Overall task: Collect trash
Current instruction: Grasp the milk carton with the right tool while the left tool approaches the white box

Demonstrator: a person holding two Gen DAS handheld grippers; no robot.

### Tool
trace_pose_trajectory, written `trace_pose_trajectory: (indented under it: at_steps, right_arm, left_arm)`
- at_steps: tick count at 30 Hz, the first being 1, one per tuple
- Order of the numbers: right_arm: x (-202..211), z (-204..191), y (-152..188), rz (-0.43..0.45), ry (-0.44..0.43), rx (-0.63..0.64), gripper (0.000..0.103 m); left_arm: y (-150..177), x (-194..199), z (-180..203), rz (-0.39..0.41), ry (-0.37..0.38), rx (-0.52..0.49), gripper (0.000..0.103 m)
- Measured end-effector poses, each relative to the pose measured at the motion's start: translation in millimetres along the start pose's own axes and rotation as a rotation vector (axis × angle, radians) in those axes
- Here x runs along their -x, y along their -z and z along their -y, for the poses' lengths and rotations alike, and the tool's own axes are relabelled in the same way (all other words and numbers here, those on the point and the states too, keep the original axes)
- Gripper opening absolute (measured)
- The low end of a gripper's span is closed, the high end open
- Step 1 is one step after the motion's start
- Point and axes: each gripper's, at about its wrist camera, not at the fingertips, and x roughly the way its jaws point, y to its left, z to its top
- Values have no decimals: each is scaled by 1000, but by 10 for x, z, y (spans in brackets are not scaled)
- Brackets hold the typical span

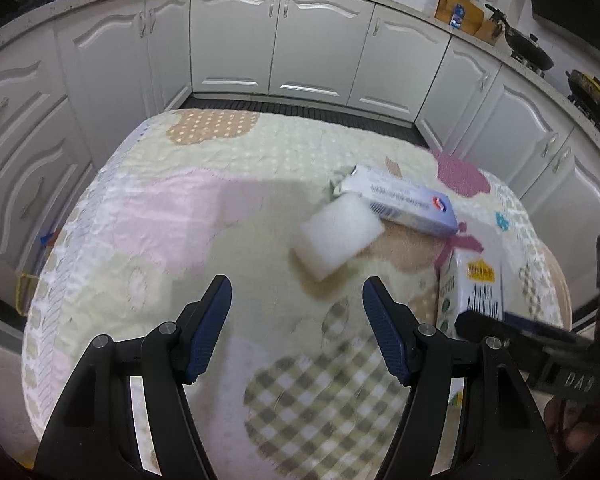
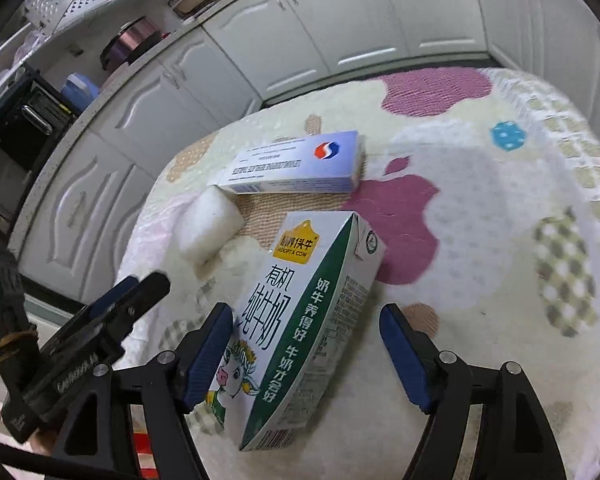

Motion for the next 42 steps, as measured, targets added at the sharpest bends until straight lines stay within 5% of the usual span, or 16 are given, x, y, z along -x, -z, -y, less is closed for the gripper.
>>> trace_pose_trajectory:
  at_steps: [3,10,16,19,21,25,37,42]
  right_arm:
    - [119,-5,-16,29,15,52,49]
    - [375,201,-14,63,110,74,47]
    - [518,432,22,71,112,26,47]
    - [586,581,18,66,145,-10,52]
    - [642,621,14,80,186,-11,61]
    - [705,643,43,79,164,-18,67]
    - [474,552,135,19,175,1,73]
    - [472,585,136,24,166,-8,73]
  left_arm:
    - [-88,-17,51,8,14,5,67]
    - [-294,-229,312,7,10,-40,67]
    - [-322,-493,337,-20,-189,-95,69]
    - [-314,-406,144,-16,-162,-37,69]
    - [-317,-268,-2,15,-173,-18,70]
    - [-348,-27,-191,105,-330,-39,71]
    - [-542,-57,-247,54,-306,6,71]
    - [-776,-173,-114,61,-218,27,71]
